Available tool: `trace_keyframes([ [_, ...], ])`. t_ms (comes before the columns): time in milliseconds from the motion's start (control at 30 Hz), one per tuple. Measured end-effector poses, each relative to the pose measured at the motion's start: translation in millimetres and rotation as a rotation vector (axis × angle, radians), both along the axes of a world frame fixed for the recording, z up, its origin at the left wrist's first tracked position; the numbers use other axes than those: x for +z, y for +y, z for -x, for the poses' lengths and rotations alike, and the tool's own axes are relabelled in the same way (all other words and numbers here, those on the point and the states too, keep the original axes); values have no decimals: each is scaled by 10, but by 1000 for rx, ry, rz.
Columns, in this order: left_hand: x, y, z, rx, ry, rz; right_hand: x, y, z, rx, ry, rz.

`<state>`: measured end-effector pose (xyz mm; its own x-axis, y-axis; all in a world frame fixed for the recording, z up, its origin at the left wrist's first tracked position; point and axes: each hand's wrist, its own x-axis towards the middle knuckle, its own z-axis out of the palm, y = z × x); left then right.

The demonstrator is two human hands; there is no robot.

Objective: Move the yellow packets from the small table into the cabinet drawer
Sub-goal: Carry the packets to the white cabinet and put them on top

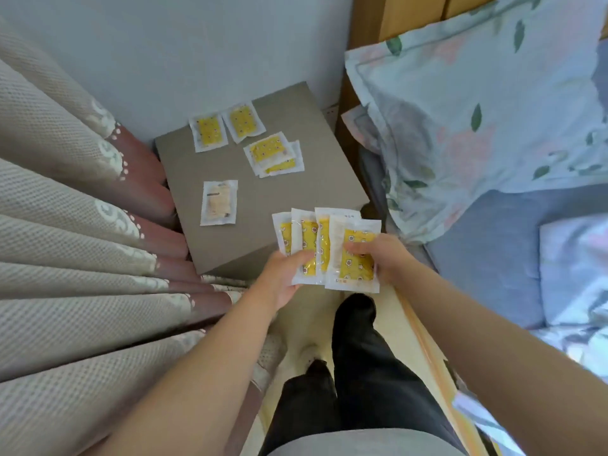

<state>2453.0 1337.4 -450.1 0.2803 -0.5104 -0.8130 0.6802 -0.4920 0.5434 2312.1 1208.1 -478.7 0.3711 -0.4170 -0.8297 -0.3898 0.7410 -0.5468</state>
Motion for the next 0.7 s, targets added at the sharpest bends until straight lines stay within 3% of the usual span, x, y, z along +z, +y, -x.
trace_keyframes([
  [267, -54, 229, 1352, -486, -1, 9, 31, 869, 1805, -403, 109, -20],
  [700, -220, 806, 4581, -1418, -264, 25, -8, 2945, 5096, -1151, -16, -81],
])
